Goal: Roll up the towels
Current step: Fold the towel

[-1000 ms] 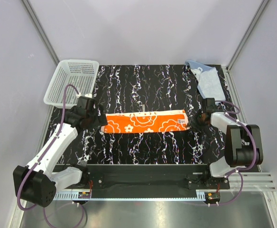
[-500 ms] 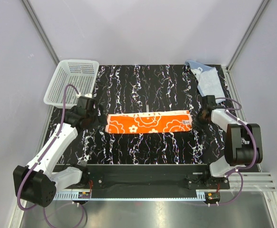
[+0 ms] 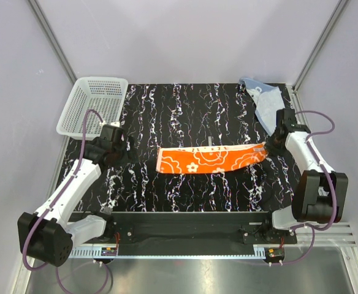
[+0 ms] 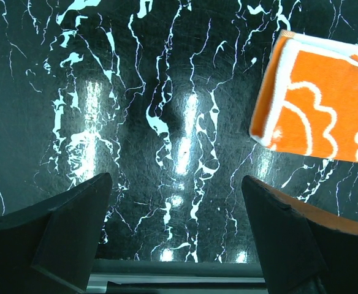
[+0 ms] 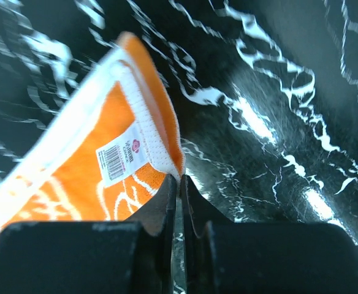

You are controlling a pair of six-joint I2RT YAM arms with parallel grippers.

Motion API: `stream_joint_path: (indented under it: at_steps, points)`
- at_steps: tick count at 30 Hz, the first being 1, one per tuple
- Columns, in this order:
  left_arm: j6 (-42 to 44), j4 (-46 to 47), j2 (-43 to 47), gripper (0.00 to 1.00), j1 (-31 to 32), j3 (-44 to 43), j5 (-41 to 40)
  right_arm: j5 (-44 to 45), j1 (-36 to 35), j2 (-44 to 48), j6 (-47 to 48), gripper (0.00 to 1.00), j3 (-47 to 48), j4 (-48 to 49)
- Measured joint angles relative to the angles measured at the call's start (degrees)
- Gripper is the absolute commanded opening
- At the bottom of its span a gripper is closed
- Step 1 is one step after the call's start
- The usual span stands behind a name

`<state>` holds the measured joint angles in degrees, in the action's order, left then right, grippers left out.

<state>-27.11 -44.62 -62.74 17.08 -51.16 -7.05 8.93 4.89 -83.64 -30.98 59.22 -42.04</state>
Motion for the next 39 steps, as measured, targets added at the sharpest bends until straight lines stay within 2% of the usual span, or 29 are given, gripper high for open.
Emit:
stream_joint_path:
  at_steps: [6,13,22,30,39]
  points:
    - [0.1,0.2,0.0,0.93,0.0,0.0,0.4,-0.9,-3.8,0.7,1.4,0.00,10.1,-2.4]
    - [0.1,0.2,0.7,0.94,0.0,0.0,0.4,-3.4,-20.0,-4.3,2.0,0.00,19.6,-4.2]
    - [0.1,0.2,0.9,0.94,0.0,0.0,0.4,-4.3,-32.8,-13.7,0.6,0.00,29.1,-5.7]
    - [0.1,0.2,1.2,0.94,0.0,0.2,0.3,-4.3,-39.8,-17.8,-0.2,0.00,36.0,-6.3]
    - [0.1,0.2,1.2,0.94,0.0,0.2,0.3,-4.1,-45.7,-20.2,-0.5,0.00,37.2,-7.3]
